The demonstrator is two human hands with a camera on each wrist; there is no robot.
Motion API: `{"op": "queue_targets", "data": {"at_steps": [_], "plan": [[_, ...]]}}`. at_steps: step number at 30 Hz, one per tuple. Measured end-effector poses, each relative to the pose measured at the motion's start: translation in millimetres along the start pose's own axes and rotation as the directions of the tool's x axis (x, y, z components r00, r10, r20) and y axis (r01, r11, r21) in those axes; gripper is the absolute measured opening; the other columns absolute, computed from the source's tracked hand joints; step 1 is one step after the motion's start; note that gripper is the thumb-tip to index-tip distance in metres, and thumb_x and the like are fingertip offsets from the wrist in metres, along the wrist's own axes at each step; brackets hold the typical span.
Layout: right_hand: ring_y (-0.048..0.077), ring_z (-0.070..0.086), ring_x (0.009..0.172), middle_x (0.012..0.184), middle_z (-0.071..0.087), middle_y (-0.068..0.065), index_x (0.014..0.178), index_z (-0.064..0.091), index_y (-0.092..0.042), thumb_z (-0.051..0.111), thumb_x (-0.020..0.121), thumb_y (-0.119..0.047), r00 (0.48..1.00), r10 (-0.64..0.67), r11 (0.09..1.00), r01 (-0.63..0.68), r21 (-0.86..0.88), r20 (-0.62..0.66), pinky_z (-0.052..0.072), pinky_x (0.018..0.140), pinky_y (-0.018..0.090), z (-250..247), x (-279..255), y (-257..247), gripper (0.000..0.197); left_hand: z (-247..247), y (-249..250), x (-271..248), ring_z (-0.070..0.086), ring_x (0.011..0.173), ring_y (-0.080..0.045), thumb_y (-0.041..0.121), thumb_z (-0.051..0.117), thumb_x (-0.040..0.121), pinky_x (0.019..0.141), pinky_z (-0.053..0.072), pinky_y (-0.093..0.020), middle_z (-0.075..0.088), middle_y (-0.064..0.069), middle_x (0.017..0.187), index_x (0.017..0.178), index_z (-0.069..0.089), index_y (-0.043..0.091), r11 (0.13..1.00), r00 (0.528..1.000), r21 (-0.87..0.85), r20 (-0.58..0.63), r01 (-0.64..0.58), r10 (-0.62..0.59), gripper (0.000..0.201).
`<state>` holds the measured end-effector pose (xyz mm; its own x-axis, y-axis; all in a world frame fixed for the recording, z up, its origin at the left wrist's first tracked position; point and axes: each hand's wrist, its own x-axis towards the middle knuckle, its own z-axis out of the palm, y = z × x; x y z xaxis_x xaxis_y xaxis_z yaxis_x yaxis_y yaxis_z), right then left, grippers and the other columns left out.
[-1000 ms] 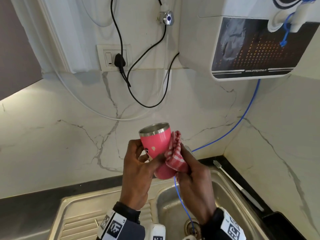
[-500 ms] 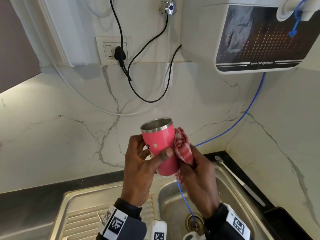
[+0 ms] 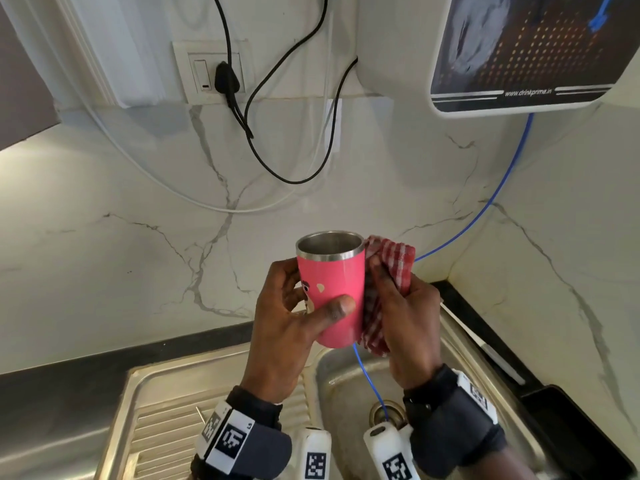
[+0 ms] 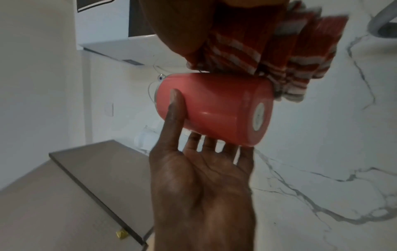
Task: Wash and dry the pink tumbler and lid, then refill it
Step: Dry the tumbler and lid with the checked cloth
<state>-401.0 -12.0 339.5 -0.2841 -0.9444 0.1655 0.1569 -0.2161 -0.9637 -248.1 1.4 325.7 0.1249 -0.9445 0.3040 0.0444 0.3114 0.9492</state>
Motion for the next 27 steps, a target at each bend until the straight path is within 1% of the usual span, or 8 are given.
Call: {"op": "queue_targets", "data": {"at_steps": [3, 5, 10, 14, 16, 19, 23, 27], "plan": [[0.026, 0.042, 0.054, 0.059, 0.046, 0.024, 0.079, 0.052, 0.017, 0.071, 0.095, -0.045, 0.999, -0.009, 0.999, 0.011, 0.047, -0.044, 0.035, 0.045, 0.031, 2.1, 5.5, -10.3, 0.066, 3.3, -4.0, -7.6, 0.071, 0.118, -0.025, 0.039, 0.096, 0.065, 0.096, 0.059, -0.048, 0.073, 0.0, 0.128, 0.129, 0.061, 0.021, 1.0, 0.998, -0.017, 0.063, 0.021, -0.02, 0.075], [0.023, 0.036, 0.05, 0.056, 0.043, 0.015, 0.069, 0.051, 0.007, 0.07, 0.096, -0.041, 0.999, -0.023, 0.999, 0.025, 0.042, -0.046, 0.028, 0.042, 0.025, 2.0, 4.1, -13.0, 0.058, 5.2, -6.8, -9.6, 0.071, 0.118, -0.023, 0.038, 0.096, 0.065, 0.094, 0.06, -0.044, 0.073, 0.001, 0.128, 0.13, 0.061, 0.021, 1.0, 0.997, -0.013, 0.072, 0.019, -0.018, 0.076], [0.002, 0.056, 0.057, 0.064, 0.065, -0.012, 0.083, 0.069, -0.017, 0.062, 0.1, -0.026, 0.985, -0.058, 0.997, 0.064, -0.037, 0.162, 0.046, 0.054, 0.016, -8.2, -23.4, 8.3, 0.021, 2.9, -6.6, -0.3, 0.072, 0.114, -0.015, 0.044, 0.095, 0.062, 0.088, 0.062, -0.036, 0.073, 0.008, 0.125, 0.126, 0.062, 0.029, 0.999, 0.999, -0.045, -0.044, 0.009, -0.011, 0.074], [0.022, 0.071, 0.081, 0.093, 0.077, -0.001, 0.105, 0.075, -0.02, 0.061, 0.104, -0.031, 0.98, -0.076, 0.988, 0.099, -0.119, 0.185, 0.06, 0.072, 0.041, -9.1, -22.4, 11.2, 0.017, 2.9, -12.6, -2.2, 0.072, 0.115, -0.019, 0.041, 0.096, 0.063, 0.092, 0.062, -0.045, 0.073, 0.006, 0.126, 0.127, 0.062, 0.027, 0.998, 0.999, -0.061, -0.03, 0.029, -0.03, 0.074], [0.027, 0.073, 0.091, 0.098, 0.078, 0.001, 0.106, 0.075, -0.024, 0.06, 0.105, -0.031, 0.981, -0.124, 0.981, 0.144, -0.133, 0.15, 0.062, 0.079, 0.05, -6.4, -15.3, 0.6, 0.016, 7.6, -17.5, -6.9, 0.073, 0.111, -0.019, 0.034, 0.097, 0.063, 0.087, 0.062, -0.039, 0.074, 0.005, 0.122, 0.127, 0.061, 0.024, 0.998, 0.999, -0.038, 0.016, 0.043, -0.043, 0.074], [0.026, 0.073, 0.088, 0.094, 0.078, -0.002, 0.105, 0.074, -0.024, 0.057, 0.104, -0.035, 0.972, -0.187, 0.966, 0.208, -0.152, 0.143, 0.061, 0.076, 0.05, -3.4, -9.8, -8.1, 0.02, 12.5, -19.1, -11.4, 0.073, 0.109, -0.016, 0.028, 0.098, 0.063, 0.084, 0.061, -0.031, 0.075, 0.005, 0.119, 0.126, 0.06, 0.022, 0.999, 0.999, -0.036, 0.028, 0.034, -0.033, 0.074], [0.0, 0.056, 0.06, 0.066, 0.066, -0.015, 0.079, 0.068, -0.024, 0.057, 0.105, -0.024, 0.986, -0.122, 0.99, 0.129, -0.056, 0.117, 0.045, 0.058, 0.015, -10.4, -19.8, 6.4, 0.028, 8.9, -11.9, -6.3, 0.071, 0.118, -0.025, 0.036, 0.096, 0.065, 0.096, 0.06, -0.055, 0.073, 0.001, 0.128, 0.128, 0.061, 0.026, 0.998, 1.0, -0.051, -0.015, -0.028, 0.027, 0.073], [0.03, 0.074, 0.078, 0.088, 0.078, 0.011, 0.101, 0.071, -0.006, 0.057, 0.098, -0.036, 0.98, 0.095, 0.995, -0.09, -0.036, 0.176, 0.06, 0.068, 0.034, -21.7, -44.1, 29.7, 0.033, 1.6, -5.5, 5.4, 0.07, 0.12, -0.028, 0.038, 0.094, 0.066, 0.097, 0.059, -0.061, 0.072, 0.002, 0.129, 0.128, 0.059, 0.028, 0.997, 0.999, -0.053, -0.008, -0.047, 0.047, 0.071]]}}
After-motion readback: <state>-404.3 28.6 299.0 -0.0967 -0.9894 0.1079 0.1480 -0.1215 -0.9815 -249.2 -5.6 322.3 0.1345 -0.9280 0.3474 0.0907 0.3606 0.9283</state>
